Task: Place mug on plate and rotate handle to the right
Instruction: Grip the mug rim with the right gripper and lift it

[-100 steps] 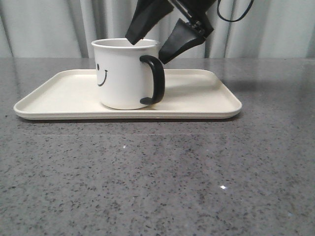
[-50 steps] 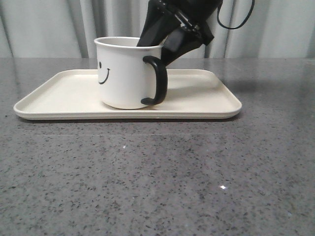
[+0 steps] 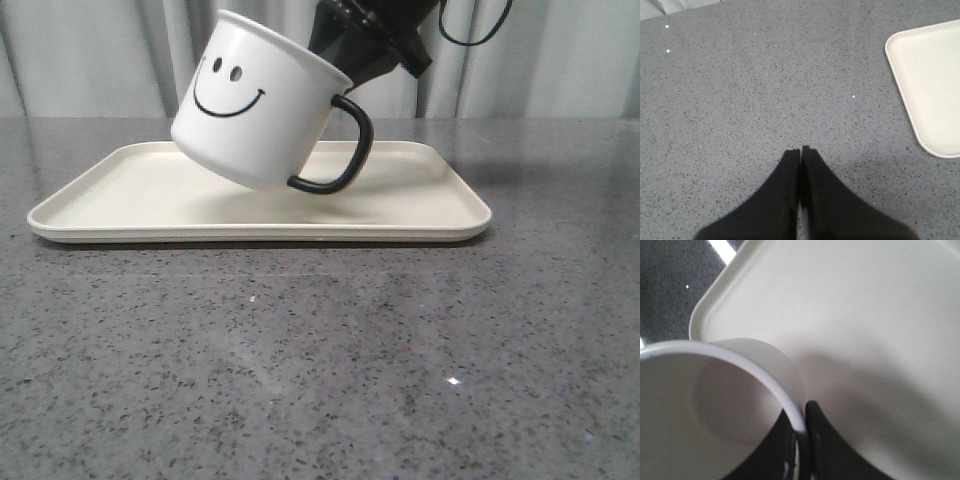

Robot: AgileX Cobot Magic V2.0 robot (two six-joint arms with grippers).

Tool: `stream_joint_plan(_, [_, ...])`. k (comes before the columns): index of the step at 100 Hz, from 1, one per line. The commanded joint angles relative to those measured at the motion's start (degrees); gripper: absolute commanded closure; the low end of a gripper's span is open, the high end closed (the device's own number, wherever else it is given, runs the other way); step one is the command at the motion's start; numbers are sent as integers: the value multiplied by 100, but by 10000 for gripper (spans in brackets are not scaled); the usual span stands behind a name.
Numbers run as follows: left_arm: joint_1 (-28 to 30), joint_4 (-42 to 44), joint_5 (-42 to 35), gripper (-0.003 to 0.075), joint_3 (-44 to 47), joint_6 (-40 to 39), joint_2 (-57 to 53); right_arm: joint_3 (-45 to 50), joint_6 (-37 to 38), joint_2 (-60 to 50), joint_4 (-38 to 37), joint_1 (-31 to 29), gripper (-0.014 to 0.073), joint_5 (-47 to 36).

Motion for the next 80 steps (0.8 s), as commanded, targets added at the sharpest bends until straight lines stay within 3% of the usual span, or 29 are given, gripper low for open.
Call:
stream_joint_plan(1, [18,-38,-305,740,-124,-57,-35,-483,-131,-327,300,-20,653,484])
stream_joint_plan(32, [18,-38,-305,740,-124,-57,-35,-1703,-460,-327,-187,-20,653,641])
stream_joint_plan(58, [18,-38,-305,740,-124,-57,-35,-1790,-1208,-348,-851,95,653,648])
stream_joint_plan(80, [18,-38,-305,740,-124,-57,-35,-1790,-1339,-348,-1730,425,653,653])
